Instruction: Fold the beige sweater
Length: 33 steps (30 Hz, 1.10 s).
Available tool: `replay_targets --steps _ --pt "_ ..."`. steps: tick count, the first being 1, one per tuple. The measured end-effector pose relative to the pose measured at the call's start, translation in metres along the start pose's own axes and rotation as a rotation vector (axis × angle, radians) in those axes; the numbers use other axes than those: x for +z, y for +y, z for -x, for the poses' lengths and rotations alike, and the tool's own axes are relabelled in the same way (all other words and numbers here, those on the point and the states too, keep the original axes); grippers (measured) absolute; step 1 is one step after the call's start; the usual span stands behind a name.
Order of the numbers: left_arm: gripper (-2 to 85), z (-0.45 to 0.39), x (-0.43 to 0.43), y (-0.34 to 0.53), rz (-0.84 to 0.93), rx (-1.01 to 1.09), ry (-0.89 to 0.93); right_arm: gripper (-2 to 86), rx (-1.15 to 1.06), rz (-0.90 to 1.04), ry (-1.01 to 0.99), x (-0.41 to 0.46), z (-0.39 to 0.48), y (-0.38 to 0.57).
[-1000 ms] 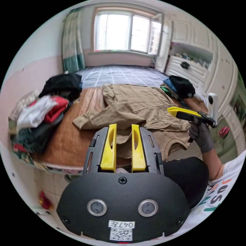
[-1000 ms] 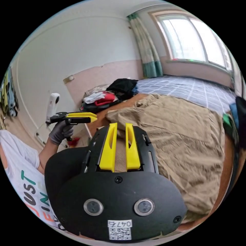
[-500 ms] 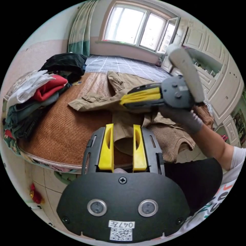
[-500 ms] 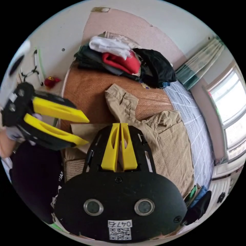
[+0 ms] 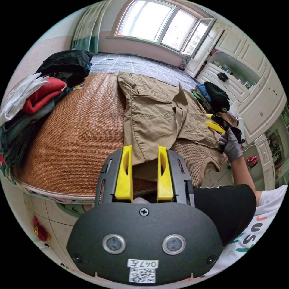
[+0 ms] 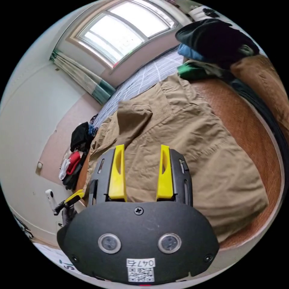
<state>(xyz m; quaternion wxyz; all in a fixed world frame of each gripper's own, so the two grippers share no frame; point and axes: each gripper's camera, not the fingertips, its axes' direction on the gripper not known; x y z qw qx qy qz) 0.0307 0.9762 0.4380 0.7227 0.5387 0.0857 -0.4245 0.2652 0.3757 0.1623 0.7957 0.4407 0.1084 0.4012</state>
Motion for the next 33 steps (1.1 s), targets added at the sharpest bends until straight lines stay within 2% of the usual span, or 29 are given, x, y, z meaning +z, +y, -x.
replay_targets --steps 3,6,8,11,17,22,23,27,30,33 --pt "12.2 -0.014 -0.003 0.005 0.003 0.036 -0.001 10.9 -0.104 -0.024 0.05 -0.01 0.013 0.025" --pt "12.4 -0.03 -0.001 0.007 0.019 0.071 -0.015 10.6 -0.317 0.043 0.092 0.01 0.072 0.015" --pt "12.6 -0.041 0.002 0.01 0.035 0.092 -0.031 10.3 -0.488 0.093 0.149 0.041 0.129 -0.002" --pt "13.0 -0.054 0.0 0.017 0.048 0.119 -0.056 9.0 -0.6 0.106 0.23 0.09 0.175 -0.038" --pt "12.9 -0.056 -0.012 0.044 0.038 0.123 -0.037 8.4 -0.564 0.256 0.388 0.206 0.18 -0.113" --pt "12.5 -0.049 -0.013 0.058 0.031 0.117 -0.015 8.5 -0.501 0.403 0.455 0.288 0.155 -0.116" --pt "12.5 -0.048 -0.012 0.061 0.032 0.118 -0.012 7.1 -0.533 0.38 0.475 0.293 0.155 -0.109" --pt "12.6 -0.044 -0.005 0.07 0.056 0.121 -0.015 0.8 -0.604 0.361 0.43 0.281 0.152 -0.097" --pt "12.6 -0.042 0.001 0.078 0.077 0.115 -0.022 -0.6 -0.568 0.265 0.306 0.227 0.133 -0.087" --pt "12.6 -0.043 -0.003 0.086 0.078 0.121 -0.037 -1.0 -0.491 0.097 0.136 0.133 0.088 -0.063"
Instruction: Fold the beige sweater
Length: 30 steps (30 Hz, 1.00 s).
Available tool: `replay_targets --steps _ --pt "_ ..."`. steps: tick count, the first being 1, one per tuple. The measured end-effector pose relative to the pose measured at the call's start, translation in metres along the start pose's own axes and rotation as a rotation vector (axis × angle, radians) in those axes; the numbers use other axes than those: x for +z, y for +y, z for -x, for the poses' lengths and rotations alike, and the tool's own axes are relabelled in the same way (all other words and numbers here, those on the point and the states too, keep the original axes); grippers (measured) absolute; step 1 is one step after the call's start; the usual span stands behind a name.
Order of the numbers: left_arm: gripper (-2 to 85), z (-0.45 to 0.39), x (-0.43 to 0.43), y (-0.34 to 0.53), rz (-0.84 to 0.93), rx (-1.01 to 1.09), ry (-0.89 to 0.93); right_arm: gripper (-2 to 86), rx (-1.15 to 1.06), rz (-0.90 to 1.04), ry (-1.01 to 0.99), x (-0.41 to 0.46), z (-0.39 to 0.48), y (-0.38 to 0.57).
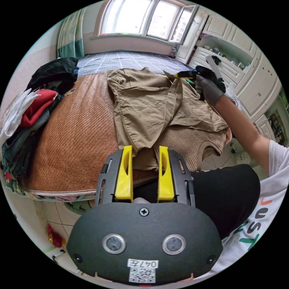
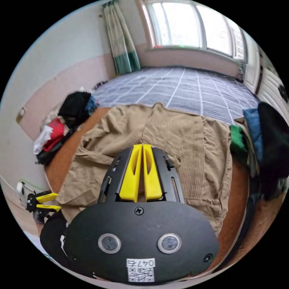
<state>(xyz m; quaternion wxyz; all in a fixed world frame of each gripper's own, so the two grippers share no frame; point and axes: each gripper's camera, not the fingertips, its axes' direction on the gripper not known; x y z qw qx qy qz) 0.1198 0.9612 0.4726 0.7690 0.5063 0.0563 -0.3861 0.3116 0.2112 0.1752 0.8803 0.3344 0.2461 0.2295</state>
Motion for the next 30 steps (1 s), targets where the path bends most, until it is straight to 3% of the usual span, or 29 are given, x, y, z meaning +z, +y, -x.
replay_targets --steps 2,6,11,14,21,24,30 --pt "12.5 0.003 0.0 0.006 0.003 -0.009 0.007 -1.1 0.094 -0.133 -0.102 -0.058 -0.047 0.056" --pt "12.4 0.004 -0.001 0.014 0.013 -0.016 0.001 -0.7 0.265 -0.16 -0.188 -0.107 -0.115 0.156" --pt "12.3 0.005 -0.014 0.032 0.001 -0.026 -0.015 3.4 0.421 -0.092 -0.06 -0.149 -0.161 0.304" --pt "12.7 0.015 -0.017 0.04 -0.005 -0.058 -0.028 3.3 0.426 -0.126 -0.017 -0.172 -0.165 0.339" --pt "13.1 0.048 0.004 0.055 0.051 -0.127 0.008 2.9 0.263 -0.081 -0.026 -0.157 -0.158 0.285" --pt "11.6 0.053 0.008 0.059 0.077 -0.13 -0.023 3.0 0.21 0.036 0.09 -0.12 -0.159 0.248" --pt "1.8 0.063 0.007 0.076 0.073 -0.123 -0.041 1.2 0.199 0.145 0.083 -0.077 -0.167 0.215"
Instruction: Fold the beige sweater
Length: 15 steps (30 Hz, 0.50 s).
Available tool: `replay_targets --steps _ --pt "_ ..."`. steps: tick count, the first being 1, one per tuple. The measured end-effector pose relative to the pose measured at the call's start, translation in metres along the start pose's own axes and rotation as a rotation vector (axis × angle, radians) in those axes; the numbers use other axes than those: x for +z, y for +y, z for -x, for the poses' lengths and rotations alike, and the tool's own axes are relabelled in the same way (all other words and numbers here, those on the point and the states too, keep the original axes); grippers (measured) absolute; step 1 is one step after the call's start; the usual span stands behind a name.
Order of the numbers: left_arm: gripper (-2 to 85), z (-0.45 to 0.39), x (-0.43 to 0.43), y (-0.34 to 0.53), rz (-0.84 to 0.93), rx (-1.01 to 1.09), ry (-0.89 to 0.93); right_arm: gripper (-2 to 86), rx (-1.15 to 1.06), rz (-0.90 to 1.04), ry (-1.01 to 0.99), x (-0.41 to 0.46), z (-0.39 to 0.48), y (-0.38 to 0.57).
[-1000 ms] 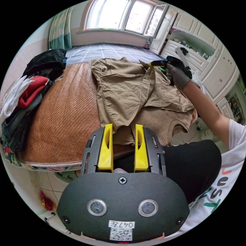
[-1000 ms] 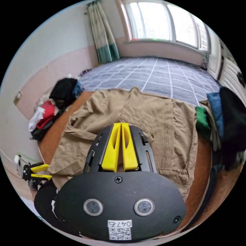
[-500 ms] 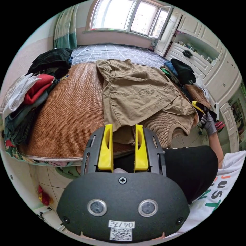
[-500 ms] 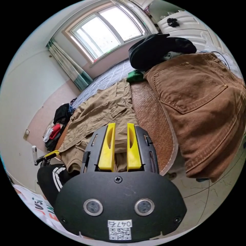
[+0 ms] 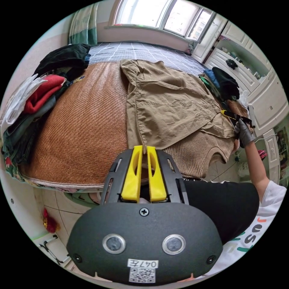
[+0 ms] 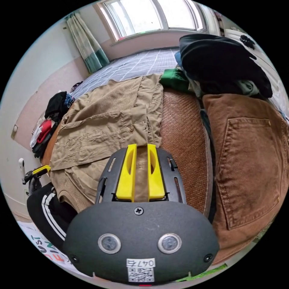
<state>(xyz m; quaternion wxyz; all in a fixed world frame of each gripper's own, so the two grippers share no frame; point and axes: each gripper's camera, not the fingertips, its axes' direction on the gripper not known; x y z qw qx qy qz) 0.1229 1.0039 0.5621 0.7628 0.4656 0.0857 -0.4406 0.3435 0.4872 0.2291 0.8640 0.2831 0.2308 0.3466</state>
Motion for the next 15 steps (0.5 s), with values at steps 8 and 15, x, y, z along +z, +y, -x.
replay_targets --steps 8,15 --pt "-0.6 0.062 -0.014 0.034 -0.056 -0.085 0.112 -0.9 -0.091 -0.151 -0.072 -0.067 0.042 0.009" --pt "-0.8 0.122 -0.021 0.063 -0.078 -0.16 0.214 -0.9 -0.108 -0.098 0.016 -0.104 0.077 0.069"
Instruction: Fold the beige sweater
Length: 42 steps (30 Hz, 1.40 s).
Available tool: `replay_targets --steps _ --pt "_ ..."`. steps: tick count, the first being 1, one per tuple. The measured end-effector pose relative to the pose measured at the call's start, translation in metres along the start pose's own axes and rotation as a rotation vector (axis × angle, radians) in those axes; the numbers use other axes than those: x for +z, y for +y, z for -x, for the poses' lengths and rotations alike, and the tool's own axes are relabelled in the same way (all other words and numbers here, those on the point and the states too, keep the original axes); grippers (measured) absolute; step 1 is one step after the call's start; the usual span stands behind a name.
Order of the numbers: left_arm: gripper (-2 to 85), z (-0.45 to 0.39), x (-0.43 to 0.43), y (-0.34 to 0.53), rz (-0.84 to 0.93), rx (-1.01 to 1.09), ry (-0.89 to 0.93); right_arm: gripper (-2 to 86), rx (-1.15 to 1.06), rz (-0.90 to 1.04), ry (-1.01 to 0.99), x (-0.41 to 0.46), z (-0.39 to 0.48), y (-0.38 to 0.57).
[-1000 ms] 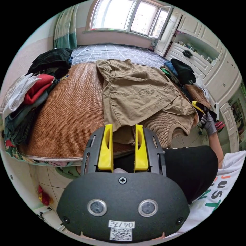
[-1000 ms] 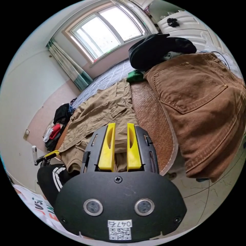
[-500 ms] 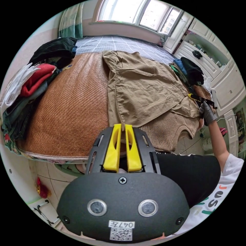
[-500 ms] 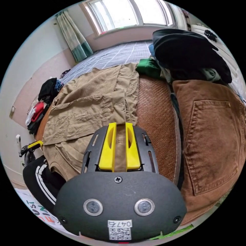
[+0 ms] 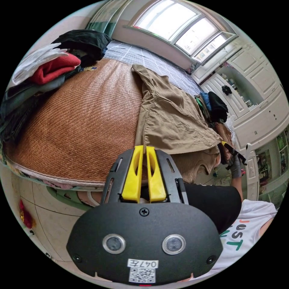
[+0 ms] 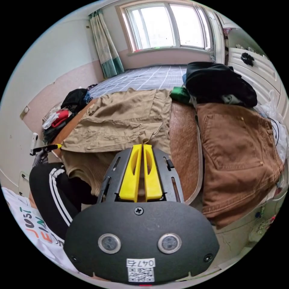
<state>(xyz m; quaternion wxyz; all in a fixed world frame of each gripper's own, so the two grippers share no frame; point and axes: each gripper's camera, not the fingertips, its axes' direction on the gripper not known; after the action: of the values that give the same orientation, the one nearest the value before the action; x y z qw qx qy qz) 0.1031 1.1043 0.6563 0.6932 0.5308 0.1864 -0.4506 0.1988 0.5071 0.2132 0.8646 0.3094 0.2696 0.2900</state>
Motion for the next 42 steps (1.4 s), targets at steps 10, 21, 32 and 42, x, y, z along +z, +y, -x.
replay_targets --steps 10,21,32,42 --pt "-0.8 0.026 -0.019 0.03 -0.001 -0.006 -0.062 4.0 0.036 -0.048 0.169 -0.011 0.056 -0.016" --pt "-0.8 0.056 -0.03 0.056 -0.003 0.003 -0.037 0.5 -0.432 -0.003 -0.122 0.097 0.268 -0.26" --pt "-0.8 0.083 -0.04 0.081 -0.011 0.032 0.066 0.9 -0.42 0.156 -0.168 0.299 0.381 -0.467" --pt "-0.8 0.08 -0.041 0.085 0.004 0.074 0.064 0.9 -0.463 0.362 0.025 0.419 0.462 -0.554"
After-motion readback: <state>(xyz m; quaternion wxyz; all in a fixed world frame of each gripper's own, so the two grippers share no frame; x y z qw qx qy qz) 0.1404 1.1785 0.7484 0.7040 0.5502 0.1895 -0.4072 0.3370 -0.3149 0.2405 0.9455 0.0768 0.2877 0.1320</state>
